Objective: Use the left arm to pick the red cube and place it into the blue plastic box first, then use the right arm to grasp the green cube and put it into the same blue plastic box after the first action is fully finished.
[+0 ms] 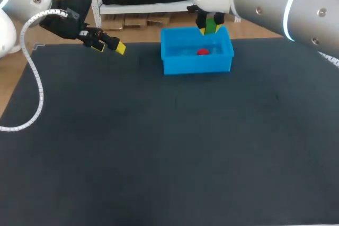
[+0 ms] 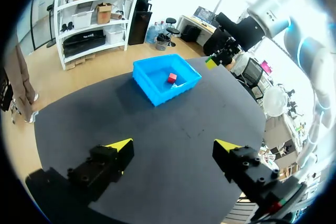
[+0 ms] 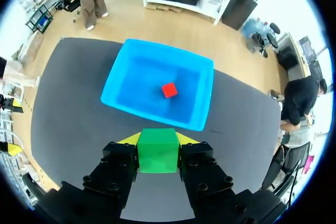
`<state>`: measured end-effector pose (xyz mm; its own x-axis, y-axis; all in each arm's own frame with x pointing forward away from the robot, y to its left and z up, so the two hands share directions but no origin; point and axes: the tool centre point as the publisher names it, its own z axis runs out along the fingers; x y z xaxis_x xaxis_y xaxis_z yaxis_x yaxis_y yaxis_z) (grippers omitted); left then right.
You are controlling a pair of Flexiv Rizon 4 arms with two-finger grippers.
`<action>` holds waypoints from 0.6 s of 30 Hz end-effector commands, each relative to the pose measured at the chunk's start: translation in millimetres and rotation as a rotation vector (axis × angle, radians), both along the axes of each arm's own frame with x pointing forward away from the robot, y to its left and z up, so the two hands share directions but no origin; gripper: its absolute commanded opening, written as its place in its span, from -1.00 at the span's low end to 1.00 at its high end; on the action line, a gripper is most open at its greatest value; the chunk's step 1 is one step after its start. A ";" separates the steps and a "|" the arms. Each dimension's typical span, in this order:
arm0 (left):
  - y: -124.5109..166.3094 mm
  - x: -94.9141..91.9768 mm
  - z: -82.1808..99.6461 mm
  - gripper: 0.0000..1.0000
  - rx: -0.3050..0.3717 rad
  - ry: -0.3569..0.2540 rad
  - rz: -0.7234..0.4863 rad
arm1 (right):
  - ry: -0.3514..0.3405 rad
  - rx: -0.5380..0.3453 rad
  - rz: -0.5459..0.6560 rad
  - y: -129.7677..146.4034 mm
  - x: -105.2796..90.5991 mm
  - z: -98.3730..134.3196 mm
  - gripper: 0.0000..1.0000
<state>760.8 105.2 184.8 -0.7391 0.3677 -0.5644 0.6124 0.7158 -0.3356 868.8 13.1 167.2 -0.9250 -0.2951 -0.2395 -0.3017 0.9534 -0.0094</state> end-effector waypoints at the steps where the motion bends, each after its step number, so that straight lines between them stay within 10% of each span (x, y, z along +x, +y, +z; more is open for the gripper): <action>1: 1.2 -1.0 -0.8 1.00 -0.004 -0.005 -0.002 | -0.006 0.000 0.004 2.6 11.2 0.8 -1.00; 18: 1.2 -1.0 -0.8 1.00 -0.004 -0.005 -0.002 | -0.111 0.047 0.050 18.3 44.7 2.5 -1.00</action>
